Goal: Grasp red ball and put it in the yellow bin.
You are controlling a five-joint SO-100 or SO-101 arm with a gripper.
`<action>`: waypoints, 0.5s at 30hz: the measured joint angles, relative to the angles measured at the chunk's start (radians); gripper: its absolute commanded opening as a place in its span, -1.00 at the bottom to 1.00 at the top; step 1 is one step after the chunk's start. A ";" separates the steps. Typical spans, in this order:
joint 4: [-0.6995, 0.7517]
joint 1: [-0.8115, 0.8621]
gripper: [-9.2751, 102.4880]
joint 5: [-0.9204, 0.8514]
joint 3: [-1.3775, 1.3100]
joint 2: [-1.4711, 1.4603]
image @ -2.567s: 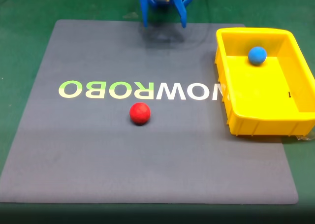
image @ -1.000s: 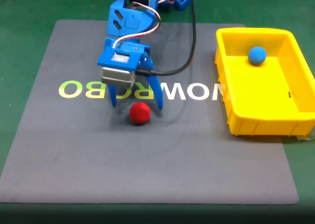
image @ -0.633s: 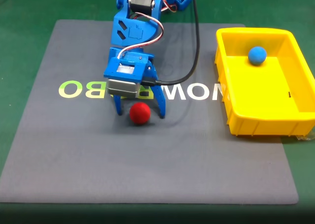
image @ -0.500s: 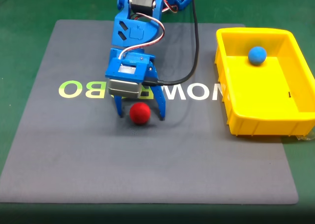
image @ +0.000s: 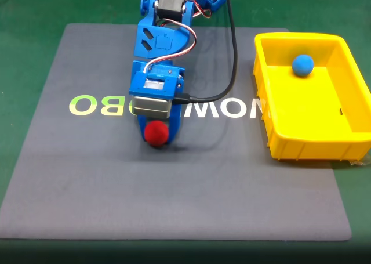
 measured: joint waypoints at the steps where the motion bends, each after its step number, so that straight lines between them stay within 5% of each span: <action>1: 0.000 0.000 -0.83 0.000 0.000 0.000; 15: 0.005 0.003 -0.83 0.000 -0.006 0.021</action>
